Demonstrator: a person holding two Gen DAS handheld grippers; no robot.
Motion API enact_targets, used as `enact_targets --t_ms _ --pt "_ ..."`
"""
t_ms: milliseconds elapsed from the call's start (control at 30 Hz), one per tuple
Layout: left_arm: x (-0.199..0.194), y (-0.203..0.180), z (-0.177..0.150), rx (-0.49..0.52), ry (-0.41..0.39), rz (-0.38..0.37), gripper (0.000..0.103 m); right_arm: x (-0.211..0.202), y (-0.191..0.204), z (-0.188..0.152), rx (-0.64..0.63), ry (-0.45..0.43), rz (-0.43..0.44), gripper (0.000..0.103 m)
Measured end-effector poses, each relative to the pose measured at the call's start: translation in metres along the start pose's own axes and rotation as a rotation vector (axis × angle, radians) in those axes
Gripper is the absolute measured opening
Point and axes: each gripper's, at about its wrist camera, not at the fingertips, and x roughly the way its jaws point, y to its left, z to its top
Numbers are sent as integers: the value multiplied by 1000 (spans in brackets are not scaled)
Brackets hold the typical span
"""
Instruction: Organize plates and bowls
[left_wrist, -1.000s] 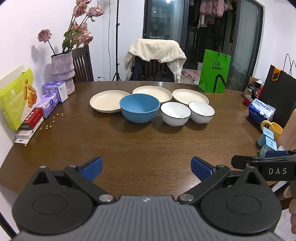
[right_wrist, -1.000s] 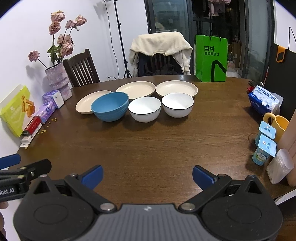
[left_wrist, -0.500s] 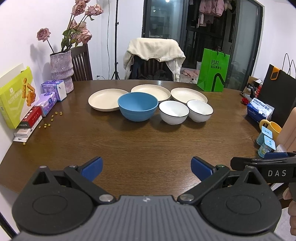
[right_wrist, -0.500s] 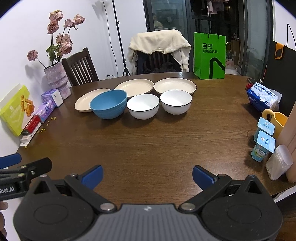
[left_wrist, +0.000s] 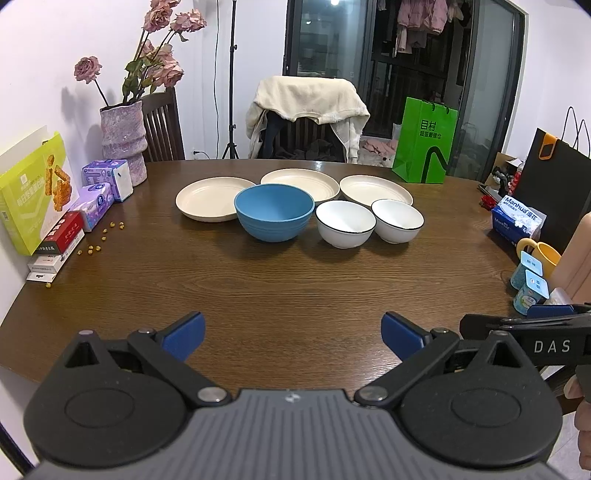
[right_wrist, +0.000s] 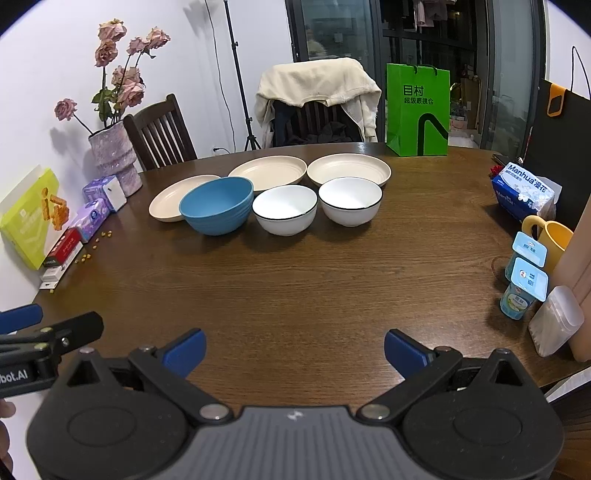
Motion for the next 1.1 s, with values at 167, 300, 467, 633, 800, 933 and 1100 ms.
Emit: enact_targets --t_ms 167,300,467,633,800,933,1100 --pt "0 -1 -1 0 -2 -2 103 -1 -3 -5 0 -3 -3 103" --pt "0 -1 -1 0 -2 -1 103 -2 -3 -6 1 -1 -5 103" --pt "0 -1 -1 0 -2 -1 103 -3 -5 -7 0 -2 -6 103" --pt "0 -1 -1 0 -3 -1 103 -3 -6 -8 0 -3 -7 103" --pt "0 -1 -1 -1 -2 -1 103 -4 -7 -7 0 -2 -7 103" --pt "0 -1 -2 -2 -2 0 103 -5 -10 -8 -2 -1 -5 103" --pt "0 -3 -1 -5 2 4 103 -1 -4 0 -3 6 -2 103"
